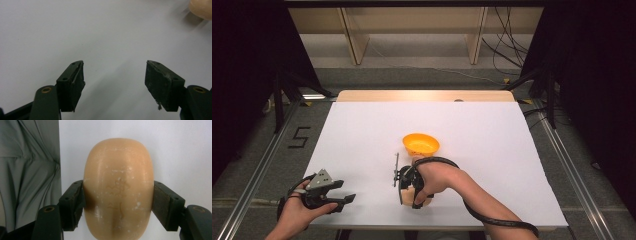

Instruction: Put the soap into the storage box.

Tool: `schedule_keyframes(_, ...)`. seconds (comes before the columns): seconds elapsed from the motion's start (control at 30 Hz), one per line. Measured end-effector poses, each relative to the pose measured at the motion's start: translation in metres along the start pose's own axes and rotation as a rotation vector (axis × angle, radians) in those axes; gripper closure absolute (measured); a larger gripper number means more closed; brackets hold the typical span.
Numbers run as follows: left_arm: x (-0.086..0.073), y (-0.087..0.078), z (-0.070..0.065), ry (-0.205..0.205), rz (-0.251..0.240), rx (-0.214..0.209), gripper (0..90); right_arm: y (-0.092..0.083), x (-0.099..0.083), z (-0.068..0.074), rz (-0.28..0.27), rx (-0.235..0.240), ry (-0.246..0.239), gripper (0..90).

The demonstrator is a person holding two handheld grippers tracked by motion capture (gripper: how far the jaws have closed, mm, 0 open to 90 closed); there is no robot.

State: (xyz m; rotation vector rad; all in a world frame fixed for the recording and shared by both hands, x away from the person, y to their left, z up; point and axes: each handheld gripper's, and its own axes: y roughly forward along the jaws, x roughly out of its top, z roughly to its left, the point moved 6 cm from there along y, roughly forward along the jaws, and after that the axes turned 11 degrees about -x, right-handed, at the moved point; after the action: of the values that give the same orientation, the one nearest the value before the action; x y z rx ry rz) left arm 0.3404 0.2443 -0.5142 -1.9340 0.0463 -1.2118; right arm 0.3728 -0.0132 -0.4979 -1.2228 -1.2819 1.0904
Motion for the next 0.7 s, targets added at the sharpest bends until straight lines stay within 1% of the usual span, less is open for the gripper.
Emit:
schedule_keyframes(0.03, 0.000, 0.000, 0.000, -0.003, -0.002, 0.001, 31.5, 0.000, 0.000, 0.000, 0.000, 0.000, 0.000, 33.4)
schedule_keyframes(0.07, 0.000, 0.000, 0.000, 0.001, 0.000, 0.004, 31.5, -0.001, -0.002, 0.000, 0.001, 0.002, 0.003, 33.4)
schedule_keyframes(0.1, 0.000, -0.001, 0.001, 0.015, 0.002, 0.004, 31.5, -0.001, -0.005, -0.001, 0.004, 0.001, 0.013, 33.4)
schedule_keyframes(0.13, 0.000, 0.000, 0.001, 0.009, -0.001, 0.005, 31.5, -0.002, -0.007, -0.001, 0.007, 0.000, 0.015, 33.4)
schedule_keyframes(0.17, 0.000, 0.001, 0.000, -0.007, -0.003, 0.000, 31.5, -0.002, -0.009, -0.002, 0.002, 0.002, 0.016, 33.4)
schedule_keyframes(0.2, 0.000, 0.000, 0.000, -0.003, 0.005, 0.002, 31.5, -0.003, -0.012, -0.002, -0.001, 0.004, 0.022, 33.4)
schedule_keyframes(0.23, 0.000, 0.000, 0.000, 0.000, 0.002, 0.003, 31.5, -0.004, -0.014, -0.003, 0.005, -0.004, 0.026, 33.4)
schedule_keyframes(0.3, 0.000, 0.000, 0.000, -0.002, 0.000, 0.003, 31.5, -0.006, -0.018, -0.003, 0.007, 0.001, 0.046, 33.4)
schedule_keyframes(0.37, 0.000, 0.000, 0.000, 0.002, 0.002, 0.006, 31.5, -0.007, -0.023, -0.005, 0.005, -0.005, 0.046, 33.5)
schedule_keyframes(0.4, 0.000, -0.001, 0.001, 0.016, 0.005, 0.008, 31.5, -0.007, -0.025, -0.005, 0.007, 0.000, 0.048, 33.4)
schedule_keyframes(0.43, 0.000, -0.001, 0.001, 0.015, 0.004, 0.007, 31.5, -0.006, -0.027, -0.006, 0.000, -0.001, 0.025, 33.4)
schedule_keyframes(0.47, 0.000, 0.000, 0.000, 0.001, 0.001, 0.003, 31.5, -0.007, -0.029, -0.005, 0.011, 0.001, 0.055, 33.4)
schedule_keyframes(0.5, 0.000, 0.000, 0.000, -0.004, -0.002, 0.002, 31.6, -0.007, -0.031, -0.005, 0.018, -0.001, 0.062, 33.4)
schedule_keyframes(0.6, 0.000, 0.000, 0.000, -0.005, -0.001, 0.001, 31.5, -0.007, -0.037, -0.006, 0.013, 0.000, 0.064, 33.4)
schedule_keyframes(0.63, 0.000, 0.000, 0.000, -0.003, 0.000, 0.004, 31.5, -0.008, -0.038, -0.006, 0.020, -0.006, 0.075, 33.4)
schedule_keyframes(0.67, 0.000, 0.000, 0.000, -0.002, 0.001, 0.004, 31.6, -0.008, -0.040, -0.006, 0.015, 0.002, 0.074, 33.4)
schedule_keyframes(0.7, 0.000, 0.000, 0.000, 0.002, 0.002, 0.006, 31.6, -0.009, -0.041, -0.007, 0.017, -0.010, 0.072, 33.4)
